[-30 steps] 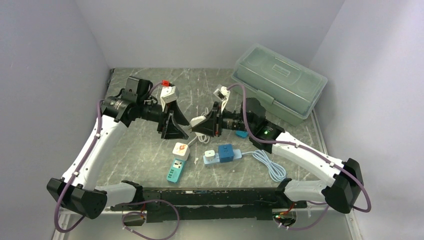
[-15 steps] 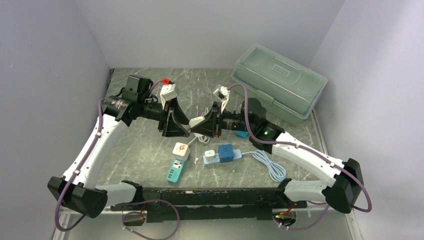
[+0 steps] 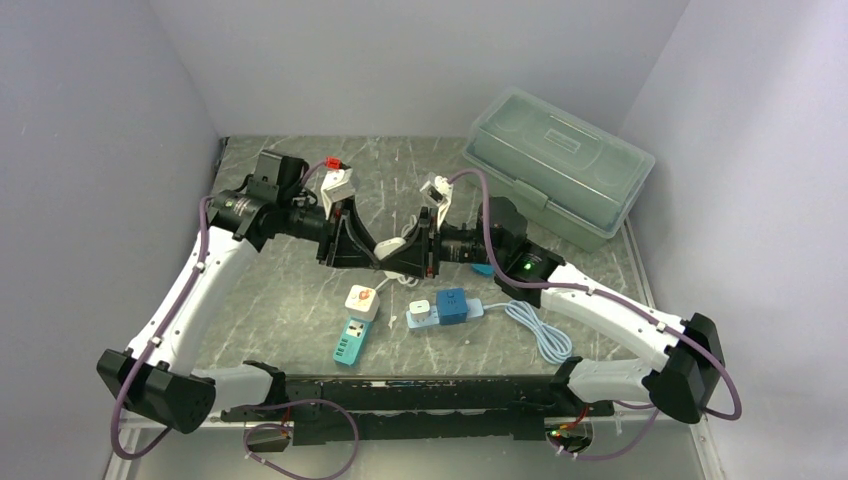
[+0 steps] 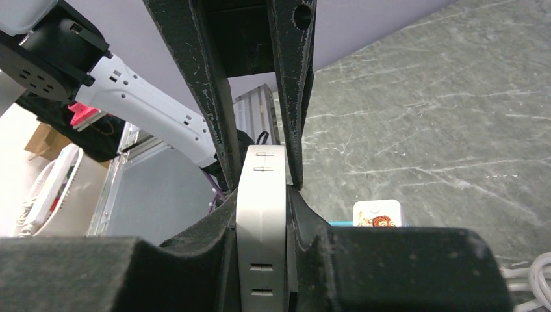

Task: Insert the plug
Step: Pick up the plug from the center of the board.

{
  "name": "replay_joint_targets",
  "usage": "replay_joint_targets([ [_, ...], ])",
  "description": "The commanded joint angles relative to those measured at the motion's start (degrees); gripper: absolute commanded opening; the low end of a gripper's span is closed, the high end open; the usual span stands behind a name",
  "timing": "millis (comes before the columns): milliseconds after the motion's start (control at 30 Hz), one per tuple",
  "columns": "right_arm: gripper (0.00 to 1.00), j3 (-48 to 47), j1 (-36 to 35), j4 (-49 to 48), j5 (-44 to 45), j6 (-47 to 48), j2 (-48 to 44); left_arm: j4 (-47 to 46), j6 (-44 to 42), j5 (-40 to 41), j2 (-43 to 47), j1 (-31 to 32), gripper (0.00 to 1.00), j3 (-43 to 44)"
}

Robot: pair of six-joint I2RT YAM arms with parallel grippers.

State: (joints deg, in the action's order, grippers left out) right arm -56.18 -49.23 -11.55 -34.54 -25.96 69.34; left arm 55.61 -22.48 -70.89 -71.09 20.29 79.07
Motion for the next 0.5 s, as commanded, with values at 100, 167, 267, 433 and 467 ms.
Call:
replay_joint_targets([
  [100, 0.0, -2.0, -0.1, -1.9, -0.5, 2.0, -3.1, 6.2, -7.0, -1.3, 0.1, 0.2, 0.22, 2.7],
  [167, 0.0, -2.2, 0.0, -1.5, -0.7, 2.3, -3.3, 7.8, -8.5, -1.6, 0.1, 0.2, 0.22, 2.9],
  [267, 0.0, -2.6, 0.3, -0.9, -1.5, 2.8, -3.4, 9.9, -10.3, -2.2, 0.0, 0.2, 0.22, 3.1],
  [433, 0.0, -3.2, 1.0, -0.4, -3.5, 3.0, -3.3, 12.6, -12.9, -2.6, -0.4, 0.2, 0.1, 4.0],
  [467, 0.0, -3.3, 1.1, -0.5, -3.9, 2.9, -3.3, 12.7, -13.1, -2.5, -0.3, 0.2, 0.03, 4.0],
])
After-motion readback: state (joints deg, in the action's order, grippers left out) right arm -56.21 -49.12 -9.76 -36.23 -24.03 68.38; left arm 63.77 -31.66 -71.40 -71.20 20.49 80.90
